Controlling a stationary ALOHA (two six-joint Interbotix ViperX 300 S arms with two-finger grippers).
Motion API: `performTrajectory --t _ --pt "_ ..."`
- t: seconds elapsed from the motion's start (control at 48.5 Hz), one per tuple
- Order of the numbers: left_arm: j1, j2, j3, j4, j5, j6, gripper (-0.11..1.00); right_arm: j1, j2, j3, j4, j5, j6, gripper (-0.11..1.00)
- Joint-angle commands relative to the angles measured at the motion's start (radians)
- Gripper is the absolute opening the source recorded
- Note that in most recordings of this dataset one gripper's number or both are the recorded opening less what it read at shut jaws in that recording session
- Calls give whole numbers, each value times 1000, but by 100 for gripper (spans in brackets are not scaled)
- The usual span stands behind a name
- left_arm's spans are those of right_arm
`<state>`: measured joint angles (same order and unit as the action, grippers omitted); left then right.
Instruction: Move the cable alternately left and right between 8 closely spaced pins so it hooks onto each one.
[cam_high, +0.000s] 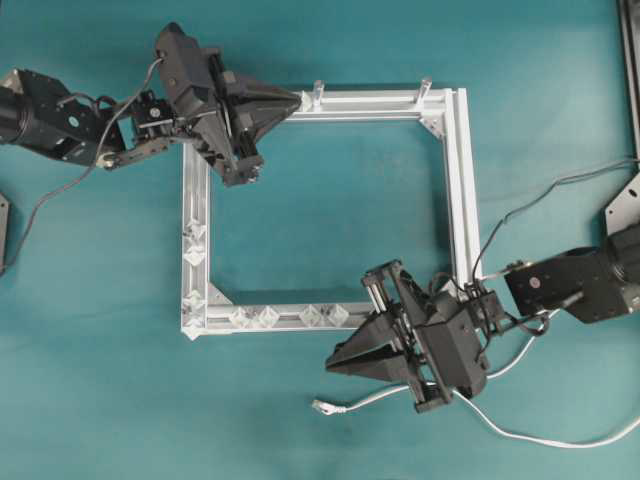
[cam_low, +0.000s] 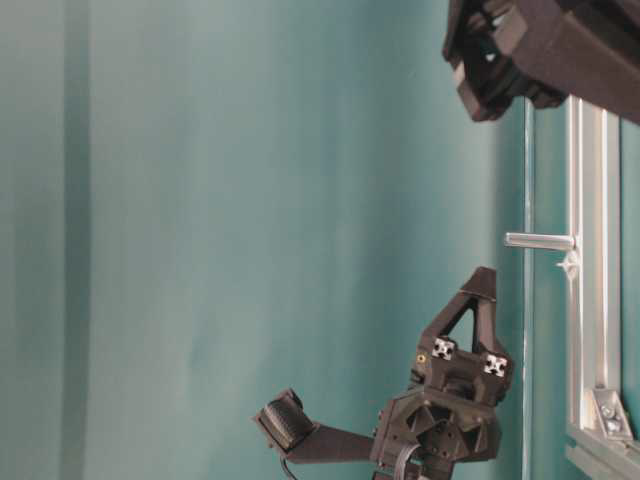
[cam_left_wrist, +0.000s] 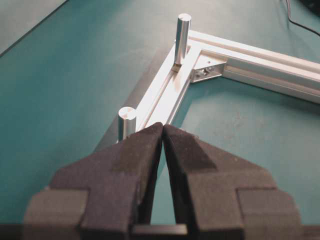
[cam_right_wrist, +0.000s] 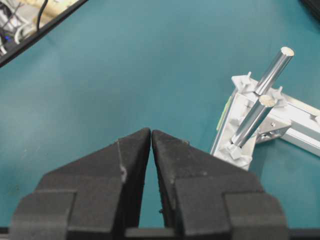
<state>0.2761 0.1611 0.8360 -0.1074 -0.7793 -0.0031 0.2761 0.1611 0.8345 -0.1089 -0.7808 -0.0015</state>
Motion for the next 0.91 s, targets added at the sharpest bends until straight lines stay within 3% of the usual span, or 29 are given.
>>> performTrajectory --t 0.0,0.103,0.144,0.557,0.722,0.886 --pt "-11 -86 -25 44 35 21 15 11 -26 -15 0 -2 6 19" --pt "-11 -144 -21 44 101 48 1 15 -44 -26 0 52 14 4" --pt "-11 -175 -17 44 137 60 0 17 -57 -32 -2 87 15 0" --pt "-23 -445 80 44 367 67 0 91 -183 -156 0 531 57 0" --pt "-43 -532 126 44 402 66 0 141 -170 -245 0 698 196 0" --pt "-78 -560 141 44 482 66 0 152 -141 -334 0 919 445 0"
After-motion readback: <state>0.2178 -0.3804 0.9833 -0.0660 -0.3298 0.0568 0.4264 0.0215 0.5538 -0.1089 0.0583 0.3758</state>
